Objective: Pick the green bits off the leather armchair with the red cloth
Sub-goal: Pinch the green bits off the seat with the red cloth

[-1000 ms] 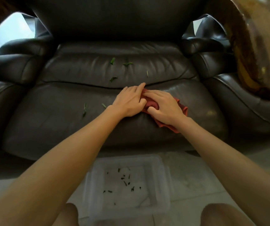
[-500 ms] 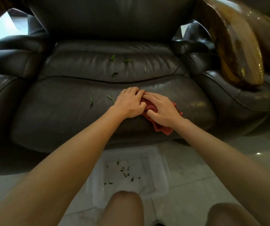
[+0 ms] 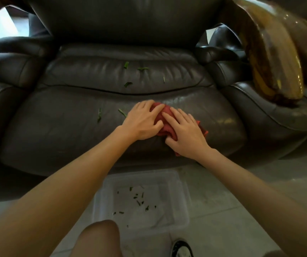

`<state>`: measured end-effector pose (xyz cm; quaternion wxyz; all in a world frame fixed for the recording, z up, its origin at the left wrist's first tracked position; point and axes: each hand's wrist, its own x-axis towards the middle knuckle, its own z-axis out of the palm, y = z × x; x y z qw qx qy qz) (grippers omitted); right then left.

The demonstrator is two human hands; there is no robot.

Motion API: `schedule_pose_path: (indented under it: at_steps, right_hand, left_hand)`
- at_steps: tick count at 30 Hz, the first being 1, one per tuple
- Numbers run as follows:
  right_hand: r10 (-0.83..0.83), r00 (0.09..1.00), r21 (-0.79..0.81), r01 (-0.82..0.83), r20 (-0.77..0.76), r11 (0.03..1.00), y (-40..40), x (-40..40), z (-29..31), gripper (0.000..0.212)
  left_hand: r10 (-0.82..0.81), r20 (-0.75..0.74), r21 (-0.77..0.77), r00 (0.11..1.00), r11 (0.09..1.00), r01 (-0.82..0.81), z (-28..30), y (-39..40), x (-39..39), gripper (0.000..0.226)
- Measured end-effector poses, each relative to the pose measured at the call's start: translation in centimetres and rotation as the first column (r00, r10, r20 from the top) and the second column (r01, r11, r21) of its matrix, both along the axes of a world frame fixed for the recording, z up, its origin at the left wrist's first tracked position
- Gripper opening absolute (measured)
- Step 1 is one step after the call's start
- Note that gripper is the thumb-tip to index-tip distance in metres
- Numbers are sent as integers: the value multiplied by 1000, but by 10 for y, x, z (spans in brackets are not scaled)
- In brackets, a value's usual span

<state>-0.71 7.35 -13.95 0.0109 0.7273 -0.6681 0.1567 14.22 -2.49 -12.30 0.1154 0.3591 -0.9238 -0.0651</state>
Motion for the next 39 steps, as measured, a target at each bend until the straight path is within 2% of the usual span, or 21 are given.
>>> schedule_pose_path:
  at_steps: [6,15,18,27,34,39]
  right_hand:
    - [-19,999,-71,21,29,997,1,8,4,65]
    - [19,998,-77,-15,57,997,19,10,5,58]
    - [32,996,-87,-25,80,996,23,10,8,56]
    - [83,992,-79,-76,95,994,41,11,13,55]
    - [185,974,-32,-183,129,983,52,7,25,55]
    - [233,969,-143,-219,85,965,44,5,48,53]
  left_hand:
    - [-17,12,-22,1000,1000,17,2,10,3,59]
    - [-69,124,-37,990,997,74,-3,28,18,93]
    - [-48,155,-105,987,992,65,-7,36,18,100]
    - [20,-39,-154,999,988,-26,-17,69,27,76]
    - [31,-141,-165,990,985,-55,-15,85,36,60]
    - [9,-280,-231,960,970,-76,5,85,34,53]
